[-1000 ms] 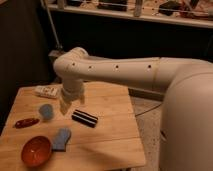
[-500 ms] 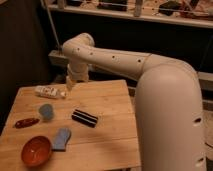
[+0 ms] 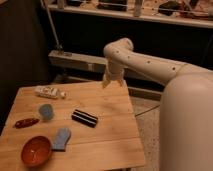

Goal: Move the arm in a circular motion

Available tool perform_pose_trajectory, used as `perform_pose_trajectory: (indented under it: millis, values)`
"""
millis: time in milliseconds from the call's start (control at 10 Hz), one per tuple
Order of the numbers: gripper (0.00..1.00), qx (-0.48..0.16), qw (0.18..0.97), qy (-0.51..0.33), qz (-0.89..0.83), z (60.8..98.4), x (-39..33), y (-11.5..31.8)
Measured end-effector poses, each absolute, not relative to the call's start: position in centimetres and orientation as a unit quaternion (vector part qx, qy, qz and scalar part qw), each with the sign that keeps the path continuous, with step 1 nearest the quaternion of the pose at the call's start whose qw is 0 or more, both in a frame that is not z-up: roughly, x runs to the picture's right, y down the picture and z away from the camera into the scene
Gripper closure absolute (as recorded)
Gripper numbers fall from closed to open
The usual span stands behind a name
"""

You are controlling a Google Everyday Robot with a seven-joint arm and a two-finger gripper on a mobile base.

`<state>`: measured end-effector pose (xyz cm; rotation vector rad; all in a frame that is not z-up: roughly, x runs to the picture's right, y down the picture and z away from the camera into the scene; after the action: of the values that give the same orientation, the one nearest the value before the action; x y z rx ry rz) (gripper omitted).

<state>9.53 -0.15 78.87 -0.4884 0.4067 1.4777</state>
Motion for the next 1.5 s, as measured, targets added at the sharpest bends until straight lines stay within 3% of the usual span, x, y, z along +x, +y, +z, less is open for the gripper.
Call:
perform_pose_trajectory:
  millis: [300,800,1000,1500]
  values:
    - [0.35,-0.244,0.716,0.18,0.629,73.1,8.4,4.1]
    - [0.35,-0.374,0.811,0.083,0.442,63.7,-5.3,11.8]
    - [0.35,-0.391,0.83,0.046,0.396,63.9,-11.1,11.4]
    - [0.35,-0.345,0.858,-0.036,0.379,69.7,-20.4,1.5]
